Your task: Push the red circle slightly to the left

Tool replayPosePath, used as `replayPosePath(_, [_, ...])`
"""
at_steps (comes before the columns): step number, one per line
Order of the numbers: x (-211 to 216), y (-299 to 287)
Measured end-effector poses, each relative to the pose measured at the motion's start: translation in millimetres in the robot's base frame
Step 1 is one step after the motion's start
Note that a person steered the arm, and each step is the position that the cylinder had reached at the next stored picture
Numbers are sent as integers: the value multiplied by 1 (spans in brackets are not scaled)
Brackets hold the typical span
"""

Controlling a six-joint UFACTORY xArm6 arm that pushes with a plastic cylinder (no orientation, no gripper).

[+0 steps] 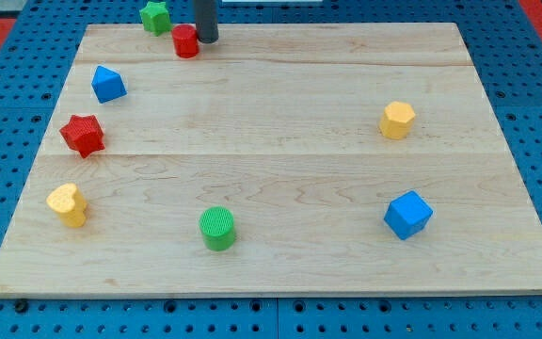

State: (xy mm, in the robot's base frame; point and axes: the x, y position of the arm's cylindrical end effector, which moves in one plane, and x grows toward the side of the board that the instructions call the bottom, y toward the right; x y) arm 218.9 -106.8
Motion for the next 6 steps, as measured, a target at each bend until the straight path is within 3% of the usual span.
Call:
replayPosePath(2, [-6, -34])
replayPosePath(4, [-26, -16])
replayPosePath(6, [9, -15])
